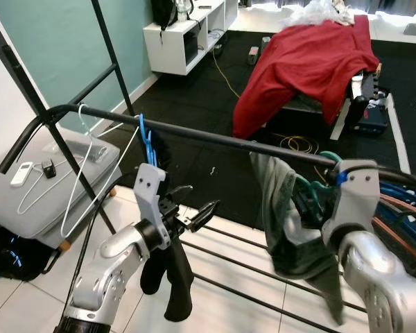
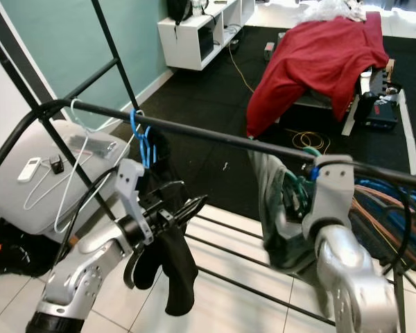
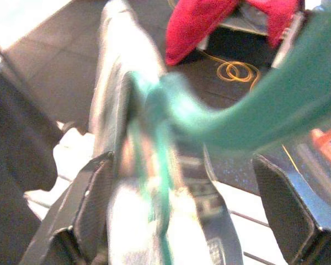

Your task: Hang hanger

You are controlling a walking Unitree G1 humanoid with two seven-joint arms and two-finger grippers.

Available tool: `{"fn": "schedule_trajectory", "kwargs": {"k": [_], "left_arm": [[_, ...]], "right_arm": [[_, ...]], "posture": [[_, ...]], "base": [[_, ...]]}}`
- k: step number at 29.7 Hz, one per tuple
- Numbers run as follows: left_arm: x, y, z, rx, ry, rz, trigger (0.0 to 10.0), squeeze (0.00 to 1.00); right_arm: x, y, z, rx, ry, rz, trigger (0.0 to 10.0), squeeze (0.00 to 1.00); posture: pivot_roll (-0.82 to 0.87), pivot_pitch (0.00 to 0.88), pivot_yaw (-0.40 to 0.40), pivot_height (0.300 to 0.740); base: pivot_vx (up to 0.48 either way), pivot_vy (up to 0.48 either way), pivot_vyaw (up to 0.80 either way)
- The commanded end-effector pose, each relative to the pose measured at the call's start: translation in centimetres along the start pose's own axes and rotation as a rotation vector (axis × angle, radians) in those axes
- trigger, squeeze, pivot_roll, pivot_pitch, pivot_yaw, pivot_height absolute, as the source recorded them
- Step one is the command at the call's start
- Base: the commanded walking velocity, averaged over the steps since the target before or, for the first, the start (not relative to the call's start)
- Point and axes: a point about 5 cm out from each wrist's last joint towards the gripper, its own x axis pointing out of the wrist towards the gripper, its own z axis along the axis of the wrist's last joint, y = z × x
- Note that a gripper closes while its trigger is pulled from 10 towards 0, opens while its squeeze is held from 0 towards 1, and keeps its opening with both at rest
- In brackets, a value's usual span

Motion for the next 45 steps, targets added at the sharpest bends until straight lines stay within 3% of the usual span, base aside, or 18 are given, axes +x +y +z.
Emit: {"fn": "schedule_trajectory", "kwargs": {"k": [1,12,22,28,29,30,33,34,35,37,41,45], "left_arm": [[-0.2,0.0,-0.4,-0.012,0.017,-0.011,10.0,0.00],[0.2,-0.3,-0.6,-0.019,0.025,-0.047,10.0,0.00],[-0.1,-0.2,-0.4,-0.010,0.025,-0.050,10.0,0.00],[-1.1,-0.1,-0.8,0.009,0.048,-0.028,10.0,0.00],[-1.4,0.0,-0.8,0.014,0.052,-0.019,10.0,0.00],[-1.6,0.1,-0.8,0.016,0.054,-0.014,10.0,0.00],[-1.8,0.4,-0.8,0.022,0.054,0.009,10.0,0.00],[-1.9,0.5,-0.8,0.021,0.055,0.024,10.0,0.00],[-1.9,0.5,-0.8,0.021,0.055,0.024,10.0,0.00],[-2.1,0.7,-0.9,0.032,0.062,0.045,10.0,0.00],[-2.2,0.8,-0.9,0.048,0.066,0.052,10.0,0.00],[-2.4,0.9,-0.9,0.062,0.072,0.064,10.0,0.00]], "right_arm": [[-1.0,0.6,1.0,-0.091,-0.095,0.014,10.0,1.00],[-2.6,0.9,1.5,-0.158,-0.187,-0.038,10.0,1.00],[-4.0,1.8,2.0,-0.217,-0.259,0.035,10.0,1.00],[-6.1,2.6,1.3,-0.331,-0.294,0.059,10.0,1.00],[-6.5,2.7,0.9,-0.358,-0.279,0.054,10.0,0.88],[-6.7,2.7,0.6,-0.371,-0.266,0.048,10.0,0.42],[-6.7,2.2,0.5,-0.365,-0.258,-0.001,10.0,0.42],[-6.8,1.4,0.5,-0.394,-0.249,-0.070,10.0,0.18],[-6.8,1.4,0.5,-0.394,-0.249,-0.070,10.0,0.18],[-6.9,0.5,0.7,-0.438,-0.252,-0.156,10.0,0.00],[-7.1,0.5,1.0,-0.460,-0.273,-0.164,10.0,0.00],[-7.0,1.8,1.2,-0.473,-0.310,-0.070,10.0,0.00]], "posture": [[-0.22,0.121,0.072,0.740],[-0.24,0.112,0.080,0.740],[-0.23,0.118,0.085,0.740],[-0.24,0.125,0.099,0.740],[-0.23,0.126,0.096,0.740],[-0.23,0.126,0.096,0.740],[-0.24,0.126,0.098,0.740],[-0.24,0.124,0.099,0.740],[-0.24,0.124,0.099,0.740],[-0.24,0.123,0.100,0.740],[-0.24,0.123,0.102,0.740],[-0.23,0.118,0.100,0.740]], "base": [[0.000,0.000,0.00],[0.000,0.000,0.00],[0.000,0.000,0.00],[0.000,0.000,0.00],[0.000,0.000,0.00],[0.000,0.000,0.00],[0.000,0.000,0.00],[0.000,0.000,0.00],[0.000,0.000,0.00],[-0.120,0.000,0.00],[-0.246,0.000,0.00],[-0.358,0.000,0.00]]}}
